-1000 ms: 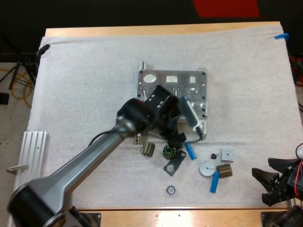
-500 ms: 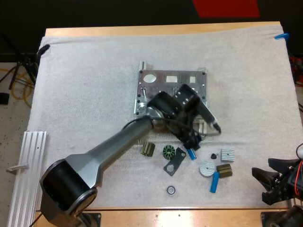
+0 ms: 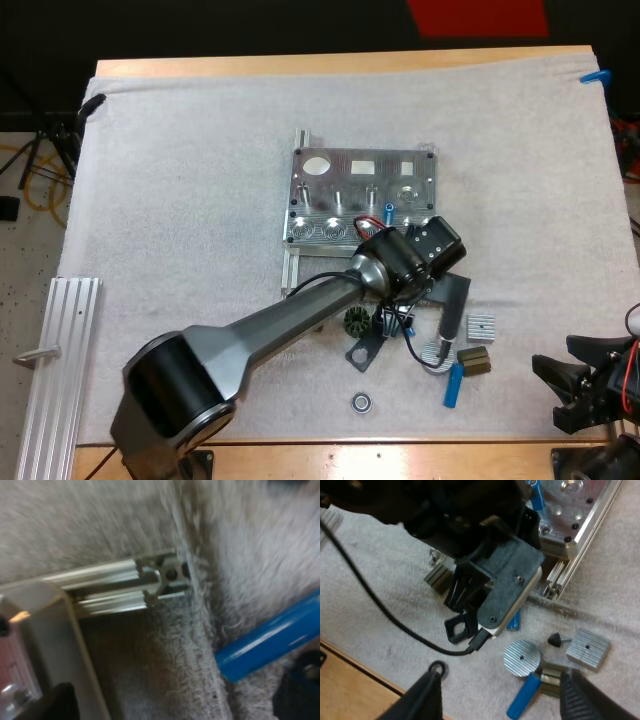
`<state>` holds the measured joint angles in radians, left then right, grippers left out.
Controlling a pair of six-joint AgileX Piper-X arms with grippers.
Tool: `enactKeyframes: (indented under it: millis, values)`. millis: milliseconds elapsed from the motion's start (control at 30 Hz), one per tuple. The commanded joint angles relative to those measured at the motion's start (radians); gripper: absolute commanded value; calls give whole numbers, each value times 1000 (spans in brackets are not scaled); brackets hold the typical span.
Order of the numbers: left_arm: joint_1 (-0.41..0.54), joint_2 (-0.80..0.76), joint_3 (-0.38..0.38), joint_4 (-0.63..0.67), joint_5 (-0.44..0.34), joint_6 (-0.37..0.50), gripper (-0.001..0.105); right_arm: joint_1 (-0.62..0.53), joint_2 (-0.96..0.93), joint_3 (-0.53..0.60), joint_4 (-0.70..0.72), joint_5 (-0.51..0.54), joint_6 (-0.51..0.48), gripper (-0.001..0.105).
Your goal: Load cells from left to right
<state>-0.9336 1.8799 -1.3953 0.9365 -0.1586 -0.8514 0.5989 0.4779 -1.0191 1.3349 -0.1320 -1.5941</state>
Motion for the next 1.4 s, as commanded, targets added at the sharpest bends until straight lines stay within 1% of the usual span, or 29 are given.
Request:
enactKeyframes:
  millis: [0, 100, 167, 233, 367, 467, 533, 667, 767, 800, 867, 900, 933, 1033, 1367]
  values:
    - [4, 10, -4, -15, -33, 25, 78, 0, -3, -2, 20, 0, -2, 51]
    - [10, 37, -4, -39, -33, 32, 78, 0, -3, -2, 45, 0, -2, 51]
    - [12, 50, -4, -47, -33, 52, 78, 0, -3, -2, 61, 0, -2, 51]
    - [12, 59, -4, -47, -56, 73, 78, 0, -3, -2, 73, 0, -2, 51]
    - [12, 59, -4, -24, -61, 87, 78, 0, -3, -2, 75, 8, -2, 51]
    - [12, 59, 2, -20, -16, 94, 78, 0, -3, -2, 75, 29, -2, 51]
    - [12, 59, 20, -20, 13, 94, 78, 0, -3, -2, 75, 54, -6, 51]
    - [12, 59, 44, -20, -12, 101, 78, 0, -3, -2, 75, 68, -6, 51]
    - [10, 59, 47, -20, -4, 101, 78, 0, -3, -2, 75, 68, -6, 51]
    - [9, 59, 47, -24, 10, 101, 76, 0, -3, -2, 69, 68, -6, 51]
    - [9, 59, 47, -24, 51, 101, 70, 0, -3, -2, 58, 68, -6, 51]
    - [9, 59, 47, -20, 68, 101, 63, 0, -3, -2, 50, 68, -6, 51]
    - [9, 59, 47, -20, 59, 101, 57, 0, -3, -2, 45, 68, -6, 51]
    - [9, 59, 47, -20, 22, 101, 45, 0, -3, -2, 45, 68, 2, 51]
    - [-15, 59, 47, -17, 43, 99, 44, 0, -3, -2, 45, 68, 4, 51]
